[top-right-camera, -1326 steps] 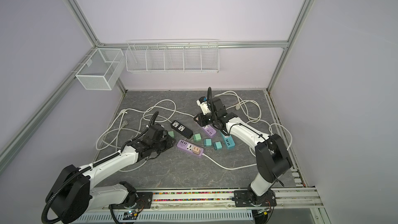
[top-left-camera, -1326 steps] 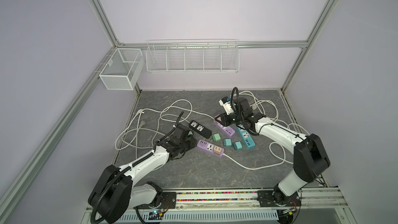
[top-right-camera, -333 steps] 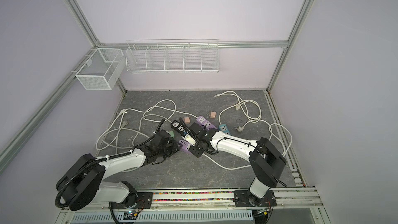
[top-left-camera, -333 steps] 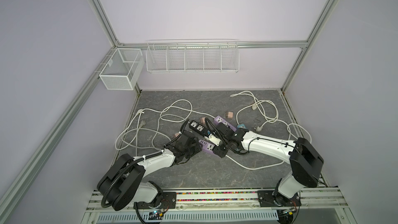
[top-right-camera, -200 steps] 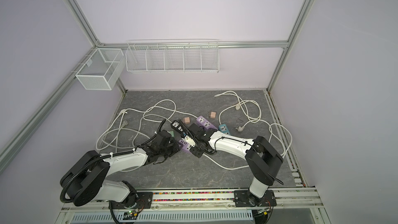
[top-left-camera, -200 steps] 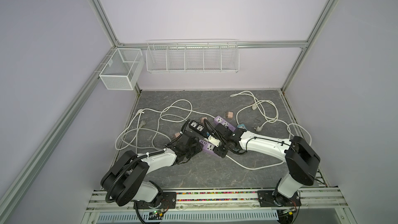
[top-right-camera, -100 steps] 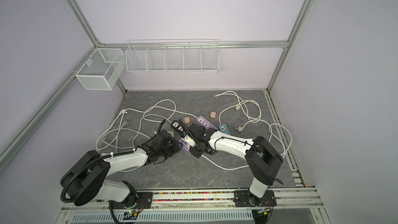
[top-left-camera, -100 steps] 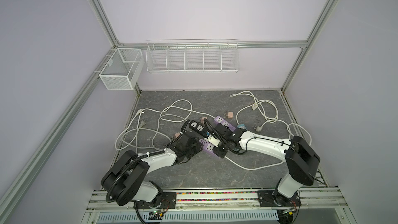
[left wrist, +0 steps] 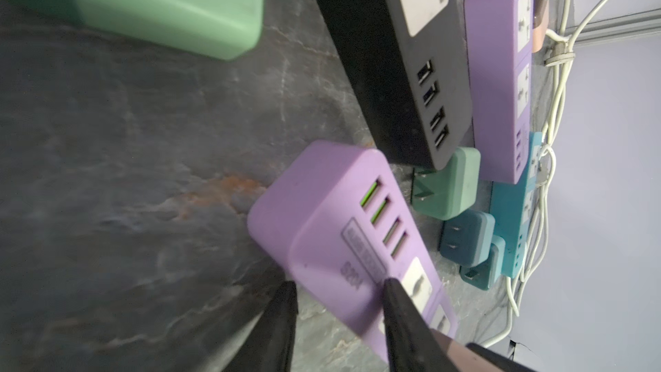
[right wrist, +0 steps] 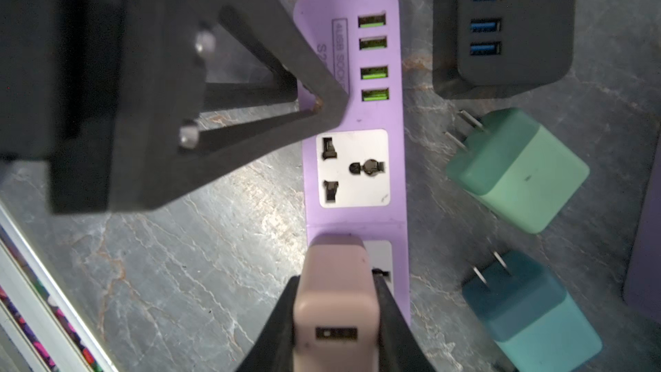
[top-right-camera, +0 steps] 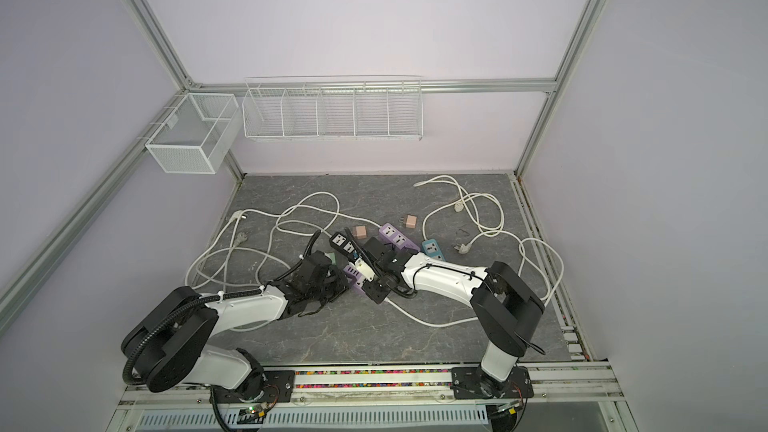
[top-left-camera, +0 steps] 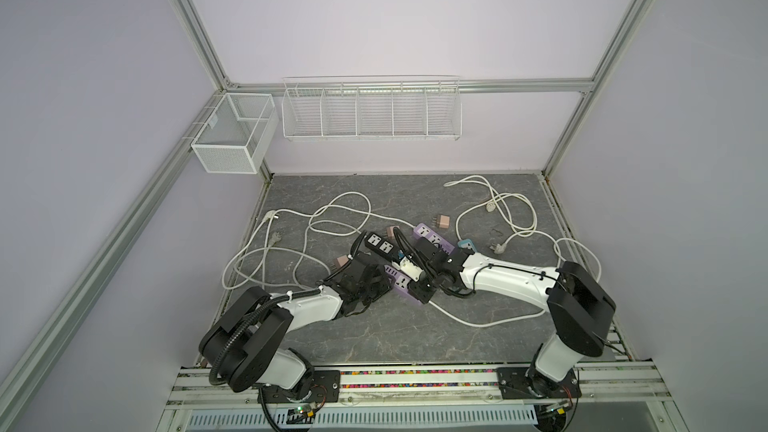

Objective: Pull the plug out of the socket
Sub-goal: 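Close the right gripper on the pink adapter while the left holds the S204 strip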

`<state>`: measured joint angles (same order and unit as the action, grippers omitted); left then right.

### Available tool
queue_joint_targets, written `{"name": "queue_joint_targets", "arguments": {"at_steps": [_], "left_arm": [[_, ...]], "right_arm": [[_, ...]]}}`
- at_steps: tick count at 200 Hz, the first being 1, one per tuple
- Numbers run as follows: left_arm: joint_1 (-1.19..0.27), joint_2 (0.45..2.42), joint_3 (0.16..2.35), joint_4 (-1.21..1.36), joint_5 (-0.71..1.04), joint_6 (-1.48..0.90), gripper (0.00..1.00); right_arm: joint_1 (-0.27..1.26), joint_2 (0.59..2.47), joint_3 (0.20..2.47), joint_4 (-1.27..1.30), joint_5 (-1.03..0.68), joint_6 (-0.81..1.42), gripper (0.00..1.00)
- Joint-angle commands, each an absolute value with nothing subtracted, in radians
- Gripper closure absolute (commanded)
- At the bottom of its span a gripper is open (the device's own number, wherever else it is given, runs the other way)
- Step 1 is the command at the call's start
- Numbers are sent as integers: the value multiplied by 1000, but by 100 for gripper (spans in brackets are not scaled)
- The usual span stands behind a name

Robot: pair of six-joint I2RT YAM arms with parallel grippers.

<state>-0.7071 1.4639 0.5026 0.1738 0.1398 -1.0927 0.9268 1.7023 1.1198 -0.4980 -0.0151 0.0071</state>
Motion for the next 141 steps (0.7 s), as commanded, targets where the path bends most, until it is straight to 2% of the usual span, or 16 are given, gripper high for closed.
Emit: {"name": "queue_joint_targets", "arguments": {"at_steps": [1, 53, 141], "left_arm": [[-712, 1508, 490, 206, 174, -1112, 60], [-715, 1533, 499, 33, 79, -1132, 64], [-718, 1586, 462, 27, 45, -1173, 70]], "right_arm": [[946, 1746, 1132, -495, -37, 0, 74], [945, 1743, 1138, -483, -39, 18, 75], [927, 1719, 1136, -492, -18, -6, 75]]}}
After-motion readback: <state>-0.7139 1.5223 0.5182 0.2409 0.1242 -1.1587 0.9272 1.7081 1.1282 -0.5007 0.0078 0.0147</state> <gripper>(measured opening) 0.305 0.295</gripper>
